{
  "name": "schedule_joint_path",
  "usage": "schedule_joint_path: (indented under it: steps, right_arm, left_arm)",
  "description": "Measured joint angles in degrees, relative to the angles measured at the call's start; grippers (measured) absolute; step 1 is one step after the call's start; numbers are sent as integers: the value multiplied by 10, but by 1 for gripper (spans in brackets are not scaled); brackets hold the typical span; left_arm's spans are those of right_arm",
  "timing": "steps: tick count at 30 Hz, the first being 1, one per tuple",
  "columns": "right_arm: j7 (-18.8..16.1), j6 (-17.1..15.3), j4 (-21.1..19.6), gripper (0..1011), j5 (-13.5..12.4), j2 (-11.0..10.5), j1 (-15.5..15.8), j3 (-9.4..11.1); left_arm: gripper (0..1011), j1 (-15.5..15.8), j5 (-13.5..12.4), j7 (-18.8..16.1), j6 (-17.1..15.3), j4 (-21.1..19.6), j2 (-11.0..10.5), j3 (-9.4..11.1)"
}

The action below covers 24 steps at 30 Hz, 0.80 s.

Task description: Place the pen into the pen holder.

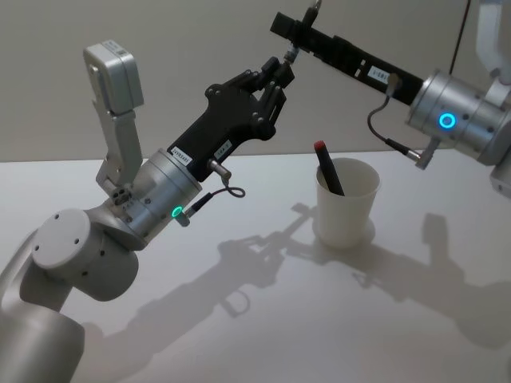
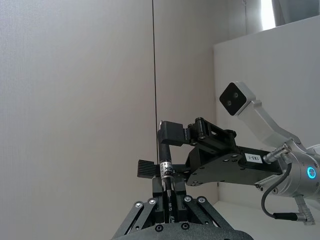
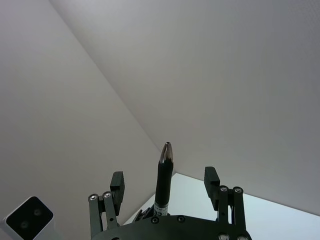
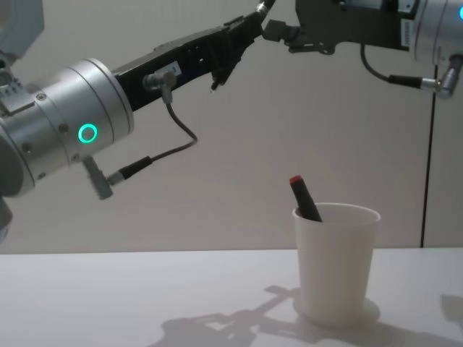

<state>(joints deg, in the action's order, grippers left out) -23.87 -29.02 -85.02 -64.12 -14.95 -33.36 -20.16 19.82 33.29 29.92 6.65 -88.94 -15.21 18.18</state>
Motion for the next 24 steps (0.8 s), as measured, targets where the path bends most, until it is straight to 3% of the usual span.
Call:
schedule_joint_path:
  steps: [23, 24]
  right_arm:
    - [-3, 3, -6, 1002, -3, -6, 0, -5]
    - [-3, 3, -6, 970, -3, -6, 0, -5]
  left_arm:
    - [139, 0, 0, 0, 0, 0, 0, 0]
    - [139, 0, 0, 0, 0, 0, 0, 0]
